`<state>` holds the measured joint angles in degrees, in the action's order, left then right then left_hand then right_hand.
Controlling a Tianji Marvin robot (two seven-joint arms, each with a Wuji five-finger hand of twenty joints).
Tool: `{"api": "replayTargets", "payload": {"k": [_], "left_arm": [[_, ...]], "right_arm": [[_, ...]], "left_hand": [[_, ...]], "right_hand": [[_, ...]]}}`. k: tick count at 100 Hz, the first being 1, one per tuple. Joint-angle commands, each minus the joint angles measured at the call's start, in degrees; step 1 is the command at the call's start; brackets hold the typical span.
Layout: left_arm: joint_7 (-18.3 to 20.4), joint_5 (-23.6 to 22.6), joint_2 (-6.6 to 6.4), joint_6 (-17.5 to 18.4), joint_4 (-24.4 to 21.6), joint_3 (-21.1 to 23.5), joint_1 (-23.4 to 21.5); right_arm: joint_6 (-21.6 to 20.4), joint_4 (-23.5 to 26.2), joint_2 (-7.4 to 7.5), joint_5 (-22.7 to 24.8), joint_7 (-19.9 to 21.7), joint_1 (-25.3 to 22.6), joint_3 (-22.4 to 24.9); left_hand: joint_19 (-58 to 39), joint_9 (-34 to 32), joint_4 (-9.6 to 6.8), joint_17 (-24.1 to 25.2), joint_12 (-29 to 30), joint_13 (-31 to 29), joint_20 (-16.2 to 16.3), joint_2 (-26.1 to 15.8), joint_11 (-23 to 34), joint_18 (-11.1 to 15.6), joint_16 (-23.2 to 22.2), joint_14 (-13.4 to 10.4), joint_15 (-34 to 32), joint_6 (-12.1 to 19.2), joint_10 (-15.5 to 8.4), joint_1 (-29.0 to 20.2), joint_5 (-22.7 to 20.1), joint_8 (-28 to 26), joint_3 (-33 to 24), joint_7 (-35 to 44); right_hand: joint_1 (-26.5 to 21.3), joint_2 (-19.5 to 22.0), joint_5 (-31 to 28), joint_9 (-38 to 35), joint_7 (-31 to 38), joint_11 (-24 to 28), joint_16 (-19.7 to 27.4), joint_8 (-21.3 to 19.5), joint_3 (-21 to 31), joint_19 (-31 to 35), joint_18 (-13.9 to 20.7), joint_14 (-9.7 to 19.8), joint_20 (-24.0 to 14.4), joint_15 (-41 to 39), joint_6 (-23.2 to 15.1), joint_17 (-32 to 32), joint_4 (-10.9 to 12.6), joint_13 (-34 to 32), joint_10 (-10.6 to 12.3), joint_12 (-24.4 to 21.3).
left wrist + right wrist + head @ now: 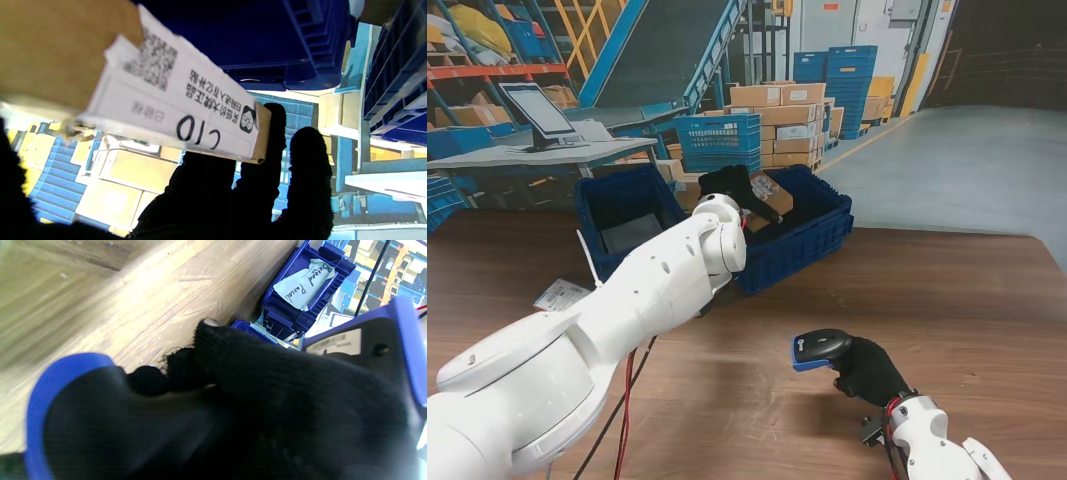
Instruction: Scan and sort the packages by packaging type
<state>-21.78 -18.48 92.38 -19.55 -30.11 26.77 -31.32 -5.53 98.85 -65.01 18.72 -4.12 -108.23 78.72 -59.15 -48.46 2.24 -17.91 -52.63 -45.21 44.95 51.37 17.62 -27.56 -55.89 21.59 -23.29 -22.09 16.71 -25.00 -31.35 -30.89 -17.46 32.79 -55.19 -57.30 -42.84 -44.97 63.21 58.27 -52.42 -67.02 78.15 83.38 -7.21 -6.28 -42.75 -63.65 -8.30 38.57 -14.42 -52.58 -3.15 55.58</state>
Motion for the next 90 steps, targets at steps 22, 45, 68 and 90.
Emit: {"api": "replayTargets", "payload": {"k": [22, 45, 68, 90], "left_arm": [[6.37, -0.01, 0.17, 0.37, 0.05, -1.84, 1.29], [11.34, 0.96, 0.42, 1.01, 1.81, -3.13, 2.46], [15.34, 0.71, -0.84, 2.05, 0.67, -4.46, 2.93], [14.86, 0.89, -0.31, 3.48, 1.55, -4.48, 3.10]], "right_arm": [[-0.01, 0.42, -0.05, -0.26, 1.44, -0.41, 0.22], [0.00, 0.45, 0.06, -0.54, 2.12, -0.38, 0.40], [-0.45, -0.34, 0.07, -1.12, 2.37, 0.22, -0.07], [-0.47, -0.52, 0.02, -1.45, 2.32, 0.47, -0.01]], "left_hand": [[19.03, 15.16, -5.56, 9.52, 24.41, 11.87, -12.42, -23.98, 6.71, -2.32, 24.04, -0.90, 7.00, 9.70, -5.47, -15.86, -0.29, 4.14, -30.78, -4.03], [34.62, 28.44, -4.93, 16.08, 32.29, 26.47, -22.88, -28.53, -2.66, -0.52, 35.64, 0.88, 15.13, 6.50, -2.23, -7.12, 6.13, 10.56, -21.33, -20.58], [39.75, 37.32, -2.80, 18.19, 36.44, 35.00, -23.73, -32.28, -8.63, 0.12, 40.10, 1.95, 18.06, 5.60, -0.73, -2.47, 13.72, 14.07, -11.39, -30.39], [42.17, 39.69, -2.19, 19.03, 37.44, 37.62, -23.50, -32.23, -10.81, 0.23, 41.22, 1.67, 18.49, 5.07, -0.44, -3.22, 16.88, 14.78, -6.85, -31.90]], "right_hand": [[-5.20, 2.95, -3.26, -0.56, 3.97, -0.16, -0.58, -2.21, 8.18, 3.03, 2.03, -1.40, -1.40, -0.91, -2.12, 0.63, 0.25, -1.42, -0.66, 0.70], [-5.18, 2.95, -3.26, -0.57, 3.97, -0.15, -0.65, -2.21, 8.16, 3.06, 1.99, -1.47, -1.42, -0.95, -2.12, 0.61, 0.25, -1.42, -0.71, 0.76], [-5.17, 2.94, -3.26, -0.53, 3.97, -0.16, -0.65, -2.21, 8.18, 3.06, 2.01, -1.54, -1.45, -1.00, -2.12, 0.60, 0.24, -1.40, -0.71, 0.79], [-5.19, 2.95, -3.26, -0.50, 3.97, -0.17, -0.63, -2.21, 8.17, 3.05, 2.03, -1.53, -1.48, -1.02, -2.12, 0.57, 0.24, -1.40, -0.68, 0.79]]}}
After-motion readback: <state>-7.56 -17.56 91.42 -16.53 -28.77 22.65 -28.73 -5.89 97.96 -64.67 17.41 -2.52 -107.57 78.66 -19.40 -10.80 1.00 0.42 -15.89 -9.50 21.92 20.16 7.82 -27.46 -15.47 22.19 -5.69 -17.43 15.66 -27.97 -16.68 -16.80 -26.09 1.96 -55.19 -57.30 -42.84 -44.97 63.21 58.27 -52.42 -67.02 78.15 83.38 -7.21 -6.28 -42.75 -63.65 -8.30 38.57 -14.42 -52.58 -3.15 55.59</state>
